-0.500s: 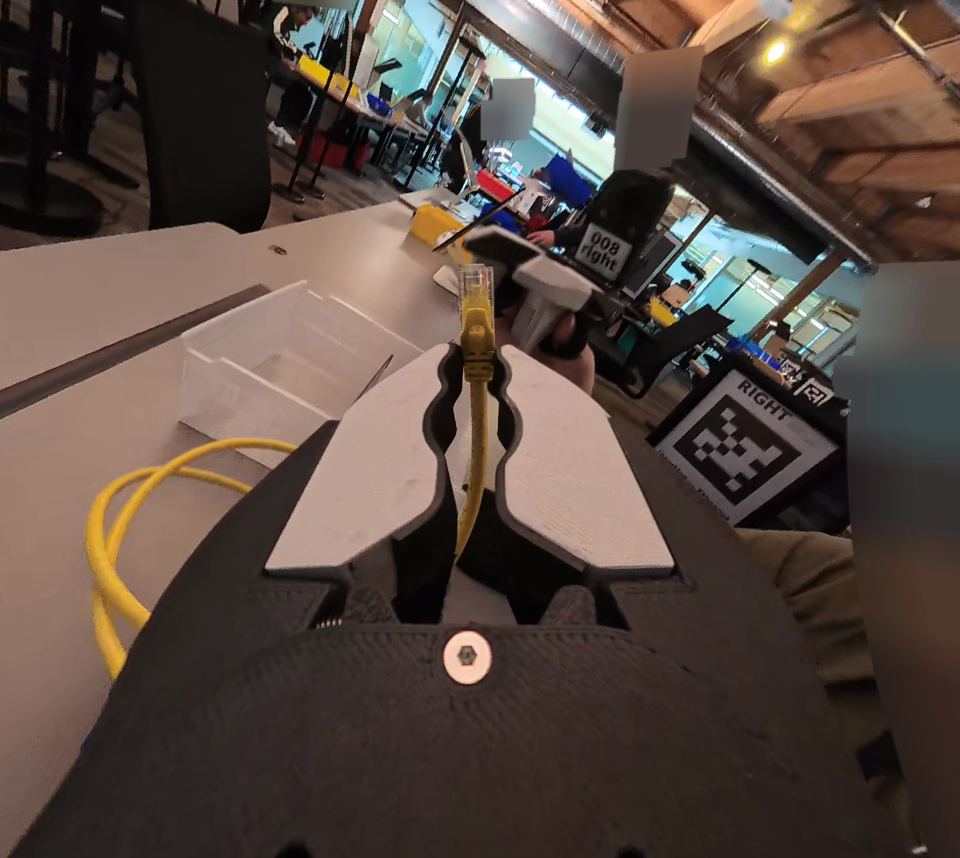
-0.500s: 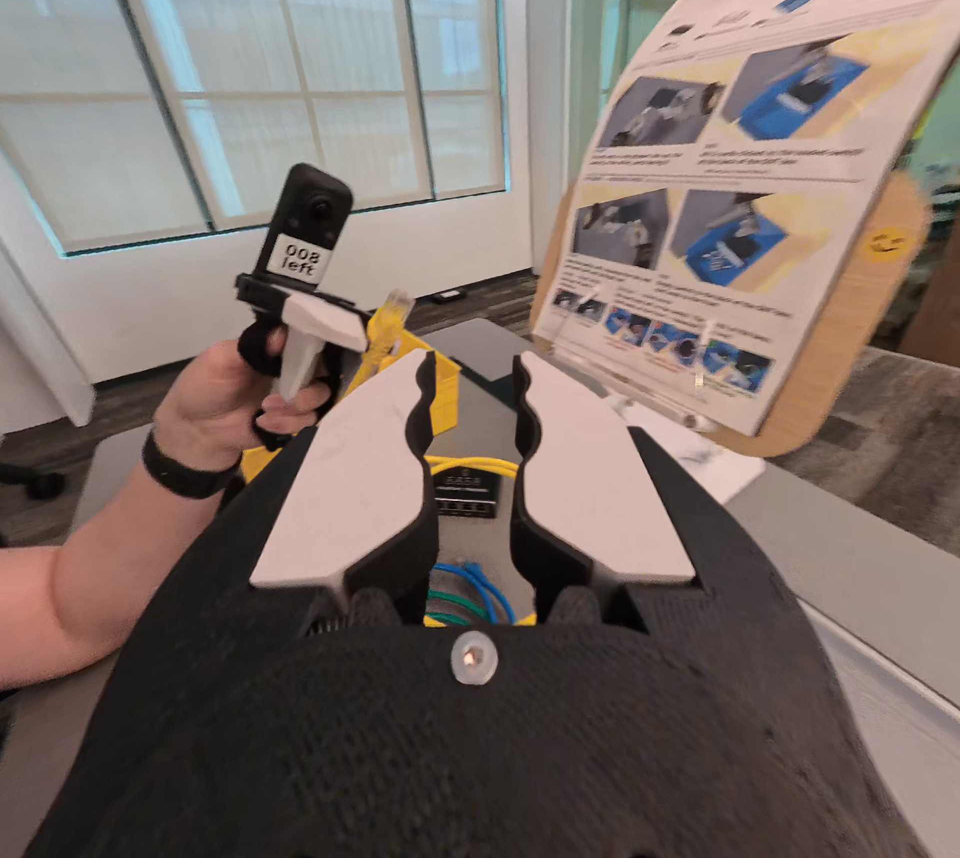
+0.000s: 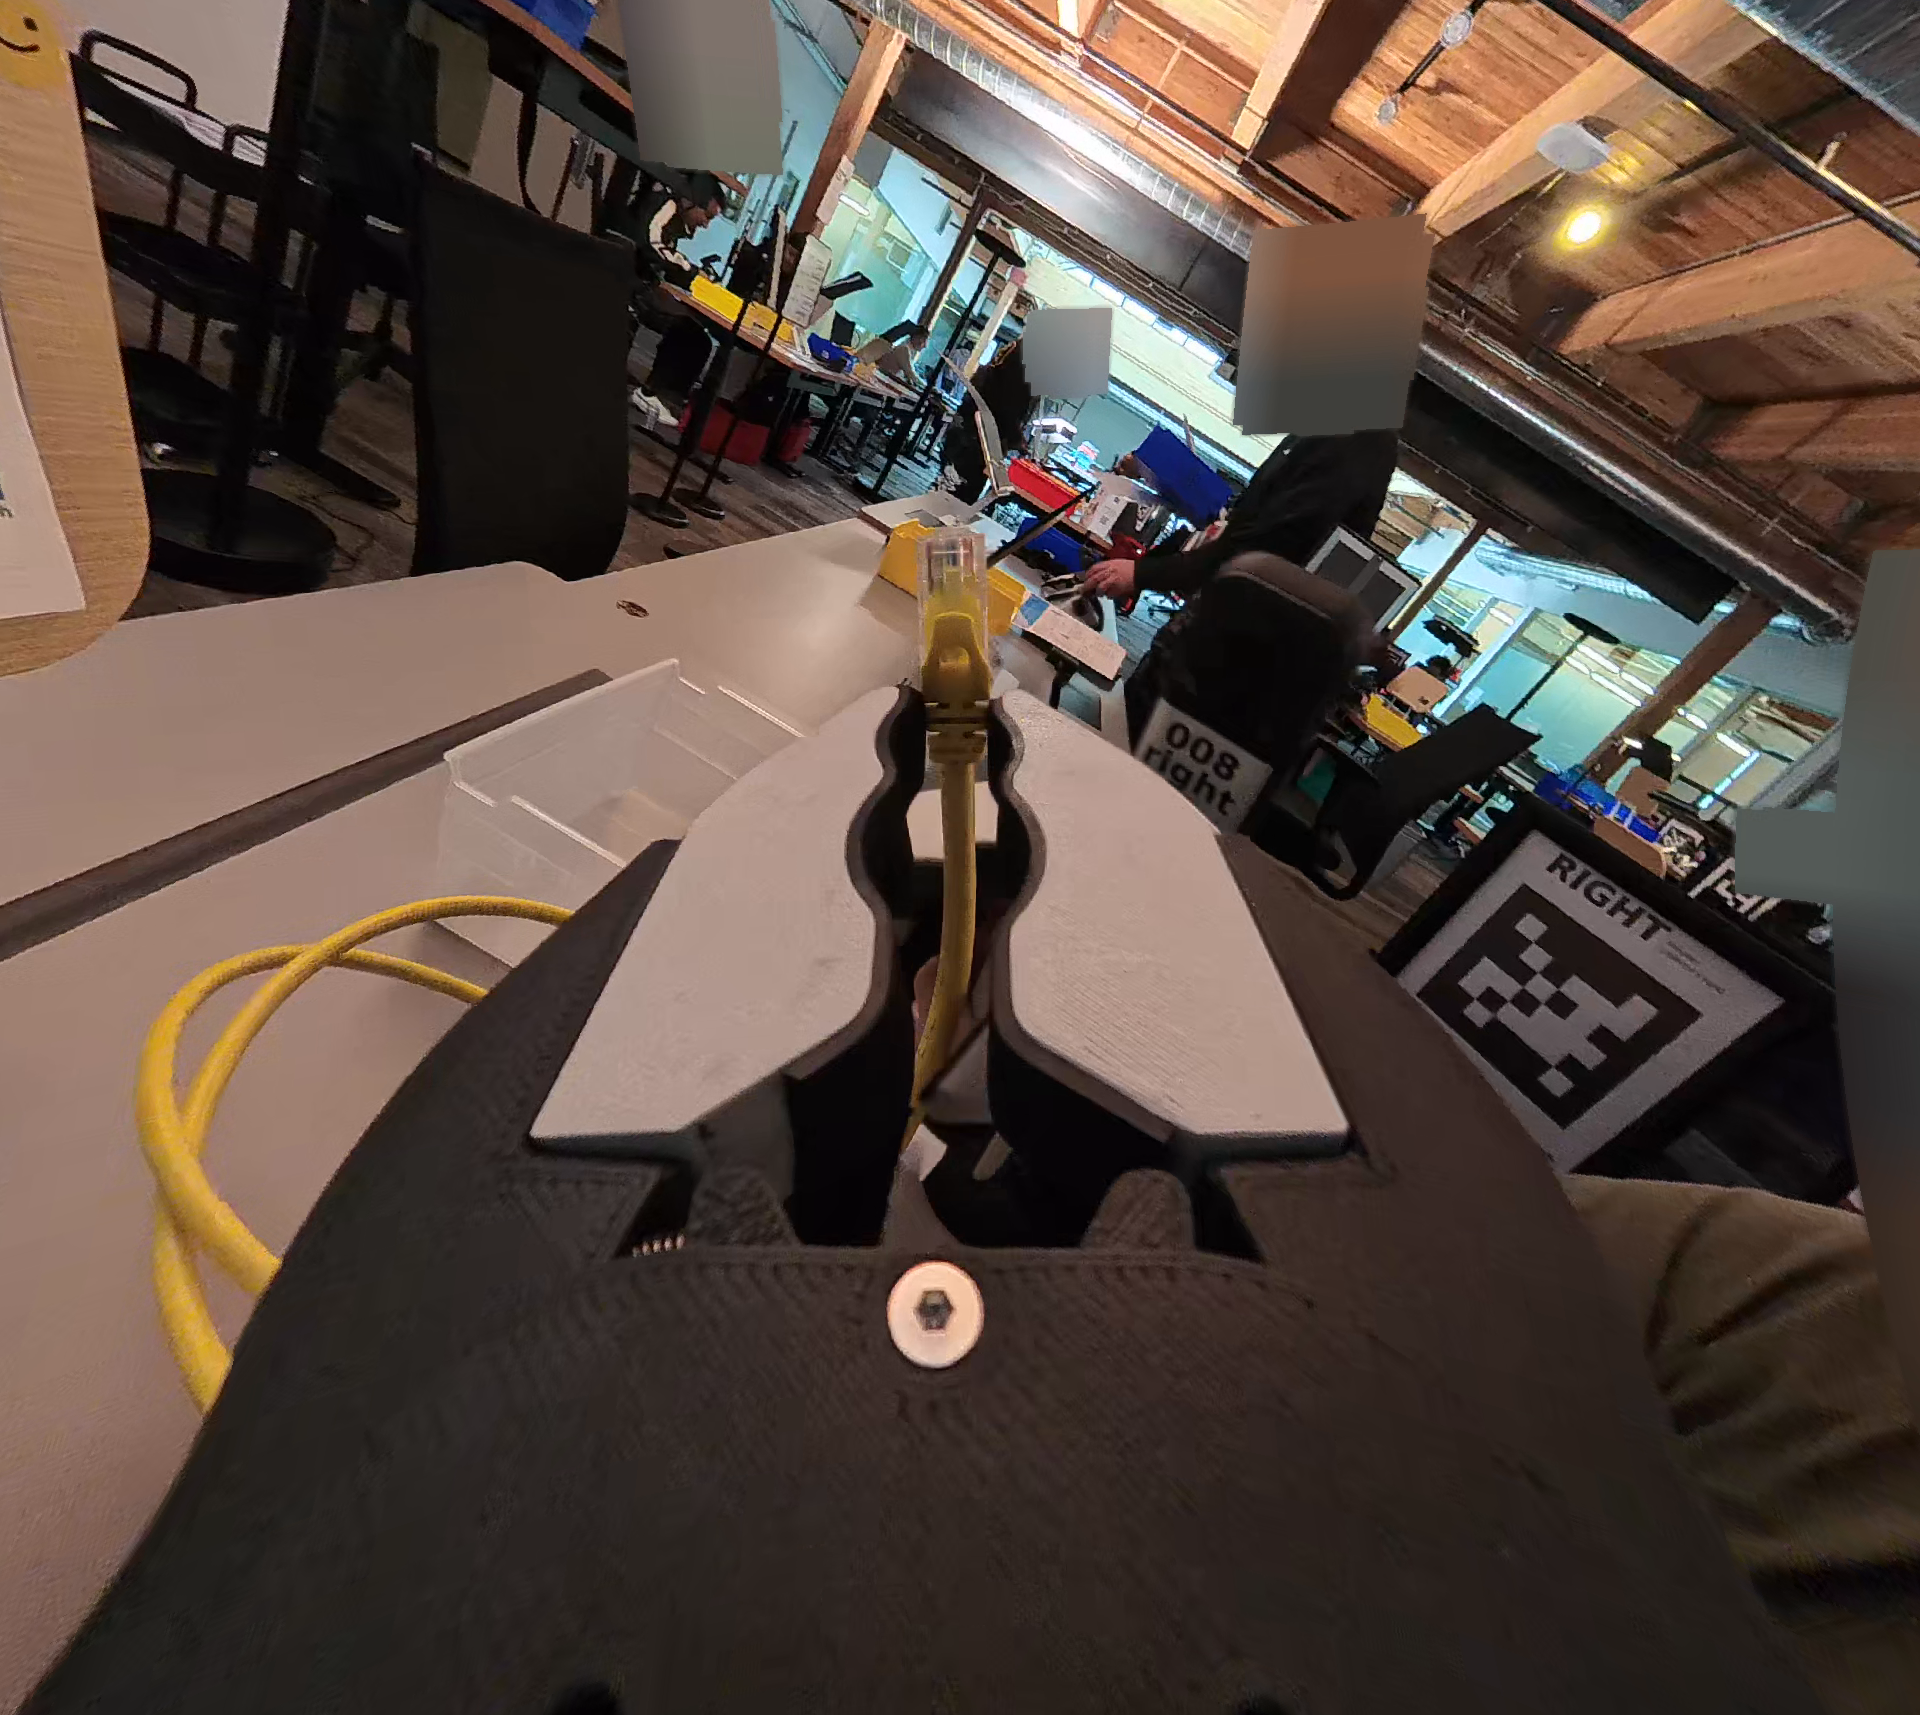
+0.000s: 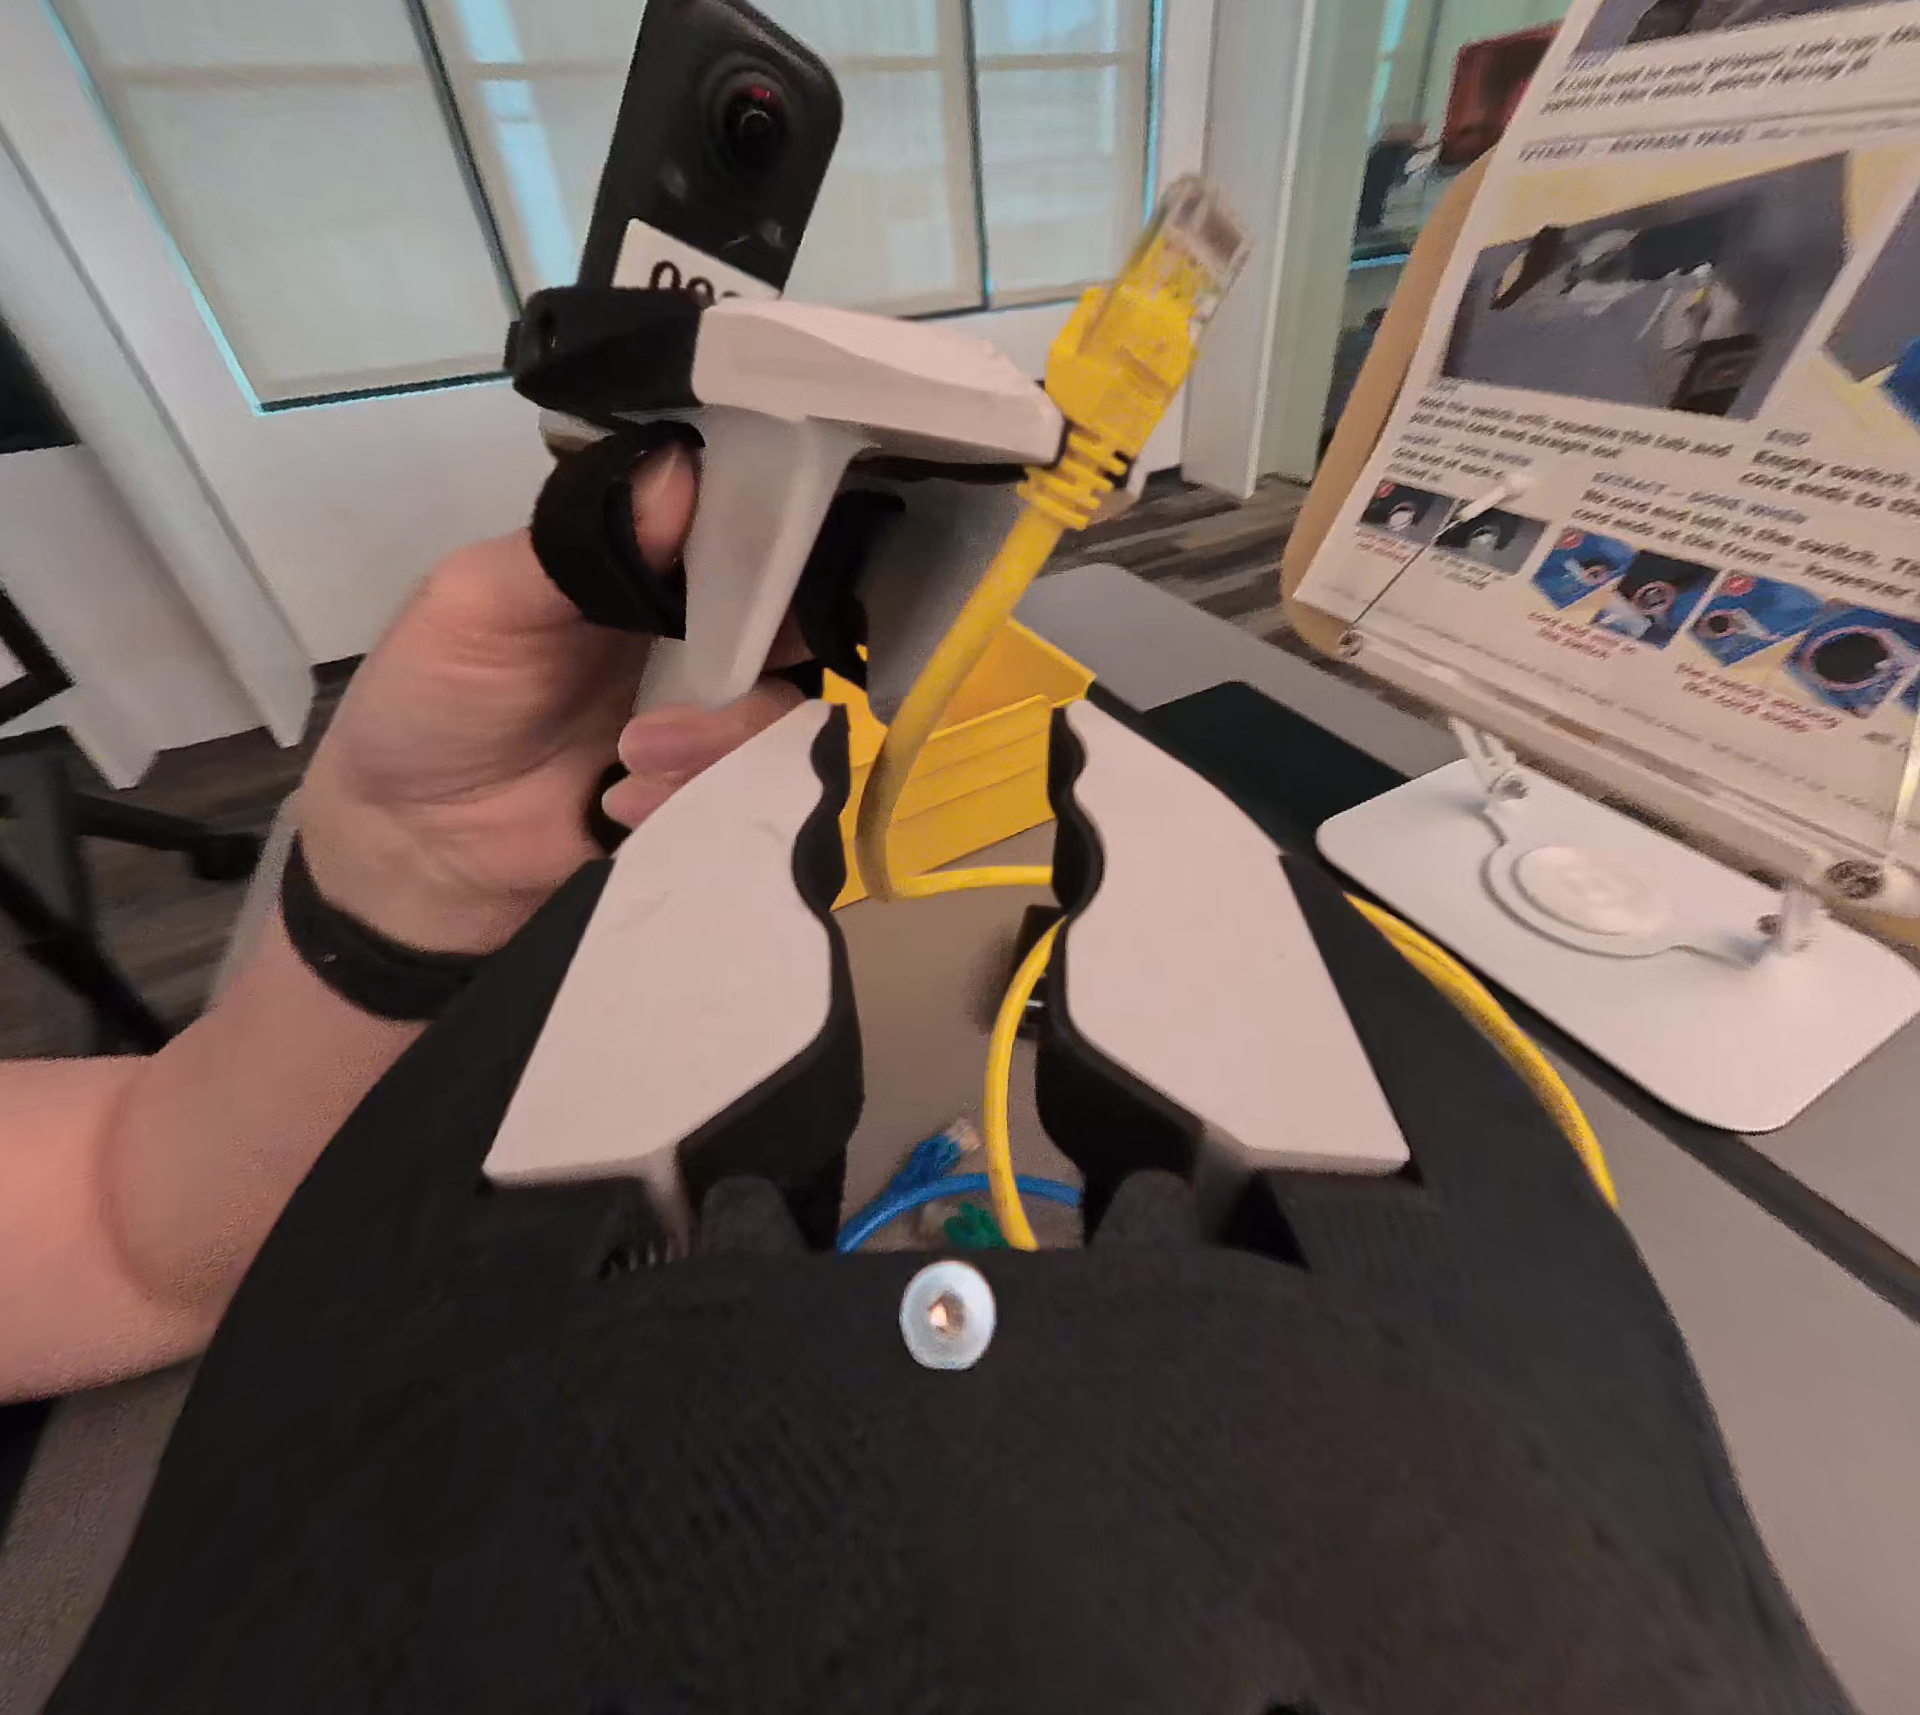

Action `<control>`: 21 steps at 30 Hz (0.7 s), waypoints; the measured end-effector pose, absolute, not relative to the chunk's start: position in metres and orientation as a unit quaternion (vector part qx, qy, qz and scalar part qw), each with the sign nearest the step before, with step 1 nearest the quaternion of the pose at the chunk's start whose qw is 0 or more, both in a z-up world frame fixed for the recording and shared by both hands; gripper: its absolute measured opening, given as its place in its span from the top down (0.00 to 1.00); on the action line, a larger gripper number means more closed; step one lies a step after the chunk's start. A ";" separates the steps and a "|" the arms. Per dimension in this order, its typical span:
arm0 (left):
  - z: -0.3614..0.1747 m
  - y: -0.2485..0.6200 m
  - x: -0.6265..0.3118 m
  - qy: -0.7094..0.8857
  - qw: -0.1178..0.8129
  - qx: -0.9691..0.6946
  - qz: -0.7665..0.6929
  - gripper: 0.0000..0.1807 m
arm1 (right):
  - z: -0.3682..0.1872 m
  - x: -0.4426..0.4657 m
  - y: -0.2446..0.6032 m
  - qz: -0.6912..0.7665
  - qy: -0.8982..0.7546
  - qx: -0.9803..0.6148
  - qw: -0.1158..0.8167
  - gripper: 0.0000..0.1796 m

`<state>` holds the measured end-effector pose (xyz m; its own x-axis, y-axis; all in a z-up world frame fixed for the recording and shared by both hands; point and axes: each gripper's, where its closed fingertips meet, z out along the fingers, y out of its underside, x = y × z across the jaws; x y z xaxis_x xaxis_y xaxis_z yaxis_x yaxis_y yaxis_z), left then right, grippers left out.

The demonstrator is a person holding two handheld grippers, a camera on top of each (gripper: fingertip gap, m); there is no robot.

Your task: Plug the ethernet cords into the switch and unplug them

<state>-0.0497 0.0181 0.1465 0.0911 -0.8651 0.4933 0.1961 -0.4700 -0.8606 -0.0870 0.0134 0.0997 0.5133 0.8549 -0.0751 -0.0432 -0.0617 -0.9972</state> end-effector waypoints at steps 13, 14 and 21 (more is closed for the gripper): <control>0.183 -0.003 -0.074 0.322 0.464 -0.448 -0.693 0.66 | 0.130 -0.039 -0.053 0.462 -0.459 -0.601 0.464 0.97; 0.187 -0.013 -0.075 0.334 0.466 -0.424 -0.702 0.66 | 0.129 -0.037 -0.064 0.487 -0.471 -0.596 0.432 0.97; 0.169 -0.056 -0.044 0.440 0.425 -0.422 -0.669 0.61 | 0.120 -0.032 -0.111 0.578 -0.517 -0.568 0.277 0.97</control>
<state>-0.0439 -0.0564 0.1694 -0.2829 -0.9400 0.1909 0.1986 -0.2521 -0.9471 -0.0316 -0.1105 0.1199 -0.2019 0.9065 -0.3708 0.2671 -0.3133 -0.9113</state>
